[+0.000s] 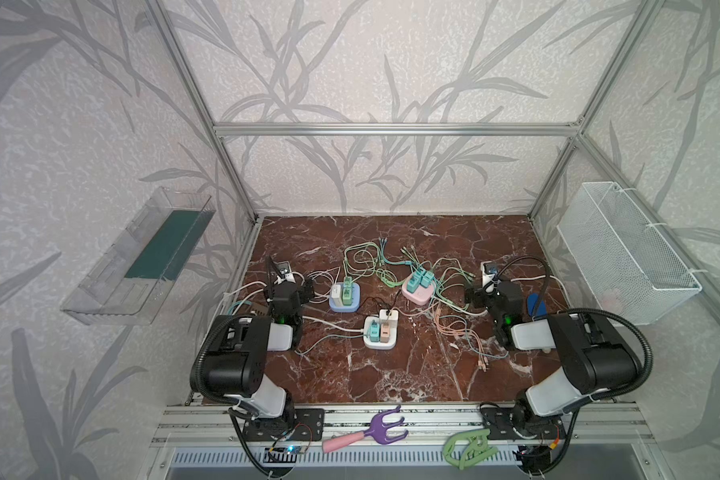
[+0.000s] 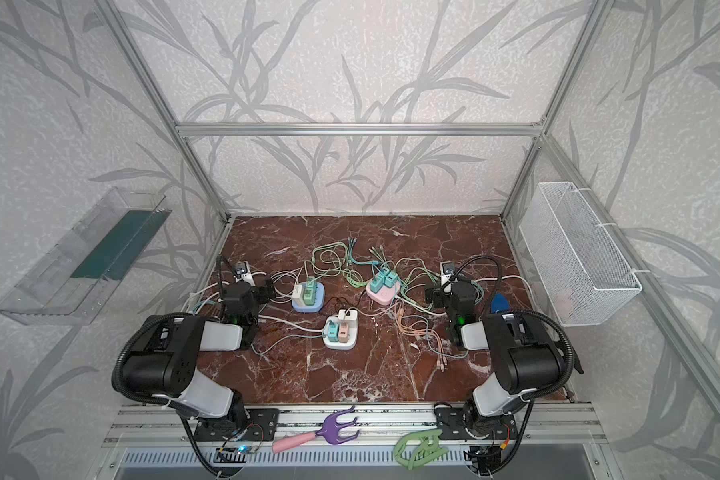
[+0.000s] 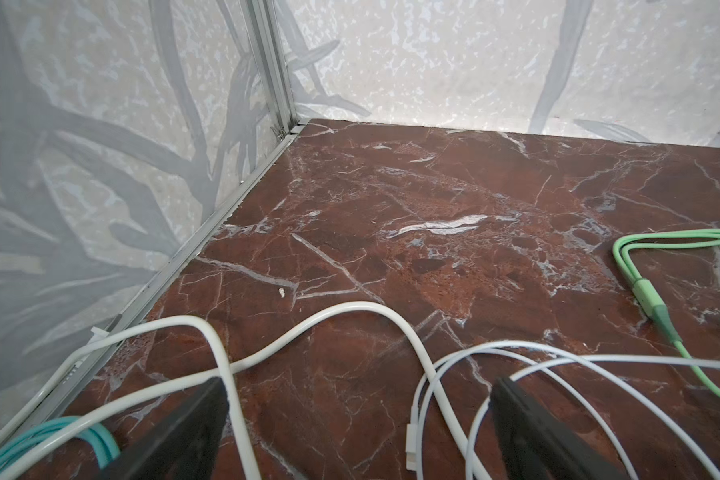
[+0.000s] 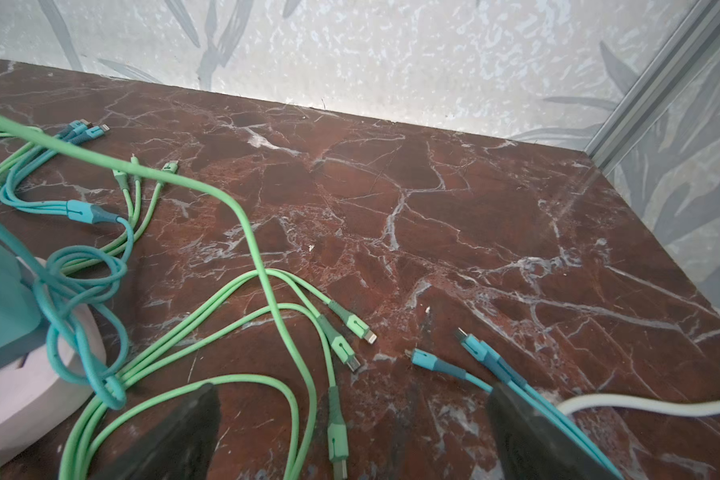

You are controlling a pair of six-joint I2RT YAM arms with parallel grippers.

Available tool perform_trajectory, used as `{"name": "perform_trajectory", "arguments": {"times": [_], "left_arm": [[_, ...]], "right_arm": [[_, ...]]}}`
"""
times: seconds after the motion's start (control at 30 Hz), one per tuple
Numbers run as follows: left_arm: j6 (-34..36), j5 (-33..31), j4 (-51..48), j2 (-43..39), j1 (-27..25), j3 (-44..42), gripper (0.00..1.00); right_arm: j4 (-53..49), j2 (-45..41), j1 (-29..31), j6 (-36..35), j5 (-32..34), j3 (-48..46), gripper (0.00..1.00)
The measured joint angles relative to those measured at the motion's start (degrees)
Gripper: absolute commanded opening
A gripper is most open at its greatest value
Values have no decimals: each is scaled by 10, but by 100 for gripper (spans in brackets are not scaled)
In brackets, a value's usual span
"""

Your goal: Pull the plug off the socket

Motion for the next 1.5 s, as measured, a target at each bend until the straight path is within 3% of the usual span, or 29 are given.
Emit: {"name": "perform_trajectory", "arguments": {"times": [1.1, 1.2, 1.33, 1.5], "left_arm": [[0, 0, -10, -8, 0, 0, 99], [-7, -2, -106, -69, 0, 17, 99], [-33, -2, -276, -161, 0, 110, 99], [-77, 25, -420, -261, 0, 179, 99]], "right_arm": [[-5, -3, 0, 0, 0, 0, 100], [-79, -44, 0, 3, 1, 12, 99], [-217, -128, 0, 19, -6, 82, 100], [-302, -221, 0, 83, -50, 104, 95]]}}
